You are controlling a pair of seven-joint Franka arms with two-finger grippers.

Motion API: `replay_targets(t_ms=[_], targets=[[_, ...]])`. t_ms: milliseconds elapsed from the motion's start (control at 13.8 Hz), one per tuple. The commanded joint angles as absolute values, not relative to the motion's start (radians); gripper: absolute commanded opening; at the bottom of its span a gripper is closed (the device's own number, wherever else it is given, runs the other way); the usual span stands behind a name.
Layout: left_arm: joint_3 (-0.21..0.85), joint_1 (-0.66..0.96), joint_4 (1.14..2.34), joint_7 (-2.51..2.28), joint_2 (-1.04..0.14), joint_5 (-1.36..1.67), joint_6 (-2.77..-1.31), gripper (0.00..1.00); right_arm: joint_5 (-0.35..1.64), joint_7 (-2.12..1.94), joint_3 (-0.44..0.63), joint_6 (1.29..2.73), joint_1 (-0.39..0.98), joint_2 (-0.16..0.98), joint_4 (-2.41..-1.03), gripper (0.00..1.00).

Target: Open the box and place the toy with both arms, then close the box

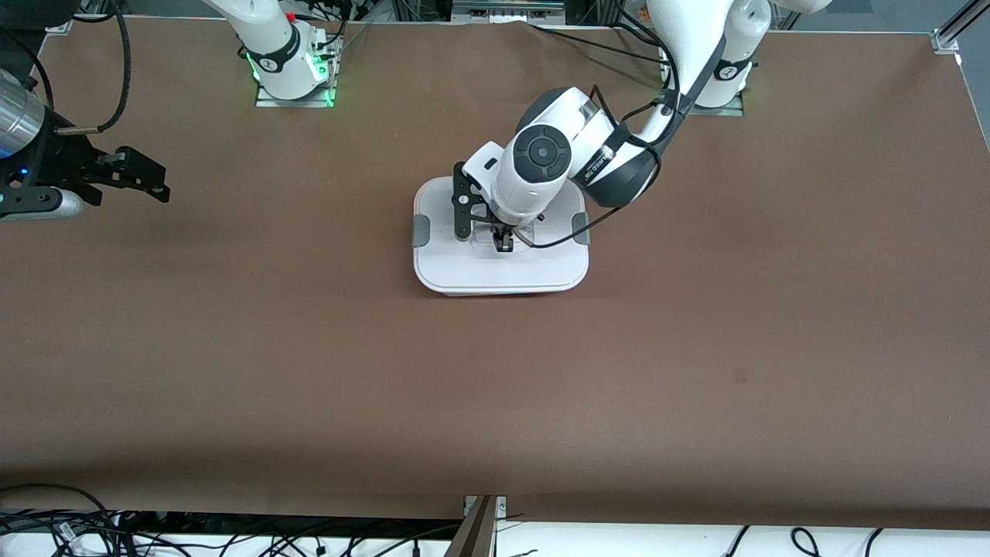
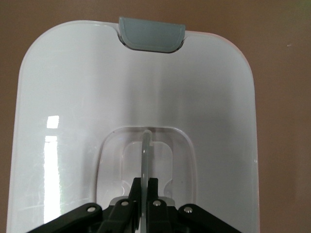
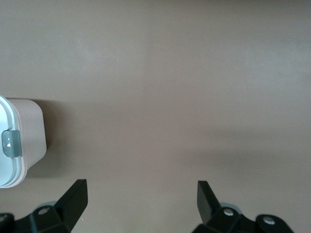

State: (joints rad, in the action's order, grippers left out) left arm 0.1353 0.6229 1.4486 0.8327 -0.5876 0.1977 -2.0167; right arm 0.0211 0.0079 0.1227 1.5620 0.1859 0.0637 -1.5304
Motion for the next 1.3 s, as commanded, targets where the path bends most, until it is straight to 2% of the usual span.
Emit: replay_targets(t_ms=[0,1232], targets=[[0.129,0.629,1.445,0.793,-0.589,0.227,-2.006,0.0,0.008,0.009,0.126,1.555,0.189,0.071,-1.509,1.0],[0.127,0.638,1.453,0.773,-0.589,0.225,-1.987,0.0,0.008,0.011,0.126,1.557,0.189,0.071,-1.508,1.0]])
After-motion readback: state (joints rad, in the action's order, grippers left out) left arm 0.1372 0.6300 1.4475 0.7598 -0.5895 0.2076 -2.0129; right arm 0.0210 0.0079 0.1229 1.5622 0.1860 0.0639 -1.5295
